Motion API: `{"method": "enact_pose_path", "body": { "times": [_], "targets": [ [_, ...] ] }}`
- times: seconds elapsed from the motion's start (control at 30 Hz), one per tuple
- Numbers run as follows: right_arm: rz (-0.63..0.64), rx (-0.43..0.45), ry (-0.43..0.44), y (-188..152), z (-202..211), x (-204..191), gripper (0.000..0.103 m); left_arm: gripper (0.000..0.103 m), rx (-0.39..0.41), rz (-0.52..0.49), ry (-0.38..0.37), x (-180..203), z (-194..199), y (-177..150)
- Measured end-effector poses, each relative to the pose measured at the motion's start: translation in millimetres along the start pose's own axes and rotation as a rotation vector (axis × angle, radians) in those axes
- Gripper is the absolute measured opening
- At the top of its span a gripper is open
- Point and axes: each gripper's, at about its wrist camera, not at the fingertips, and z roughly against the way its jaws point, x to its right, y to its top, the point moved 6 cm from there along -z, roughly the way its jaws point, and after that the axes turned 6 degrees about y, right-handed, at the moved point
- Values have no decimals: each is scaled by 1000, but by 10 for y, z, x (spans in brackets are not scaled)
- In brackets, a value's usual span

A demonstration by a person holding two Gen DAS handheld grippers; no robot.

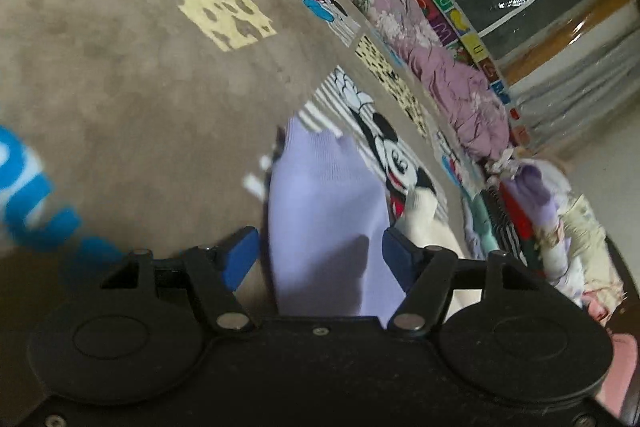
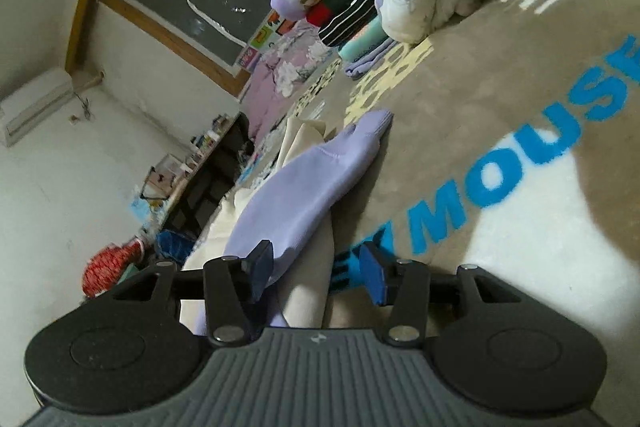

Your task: Fold clothes

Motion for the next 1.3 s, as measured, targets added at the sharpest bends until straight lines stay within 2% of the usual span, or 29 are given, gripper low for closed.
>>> {"method": "enact_pose_path", "body": {
  "times": [0.23,0.37,0.43,0.47,0.5,0.6,0.7,0.9,1.1,1.3],
  "targets": [
    [-1,15,33,3,-22,36,47,66,-7,30,-56,-11,-171,186],
    [-12,23,58,9,-13,58,46,56,-11,29,-67,-8,-249,254],
    [-14,27,66,13,-8,62,46,35,-17,25,-80,-2,-275,257],
    [-15,28,69,15,-7,64,46,17,-25,21,-85,-1,-287,243],
    [-16,30,71,17,-7,66,46,8,-25,10,-86,8,-284,229],
    [-14,33,73,18,-10,68,46,6,5,-27,-116,79,-183,223],
    [-14,36,77,18,-12,74,46,6,88,-76,-143,174,56,292],
    [-12,38,79,25,-22,76,46,5,203,-119,-146,155,455,392],
    [-12,41,80,24,-21,83,46,5,265,-138,-106,-19,756,417],
    [-9,41,73,26,-24,91,45,5,309,-100,-72,-290,1043,416]
  ]
}}
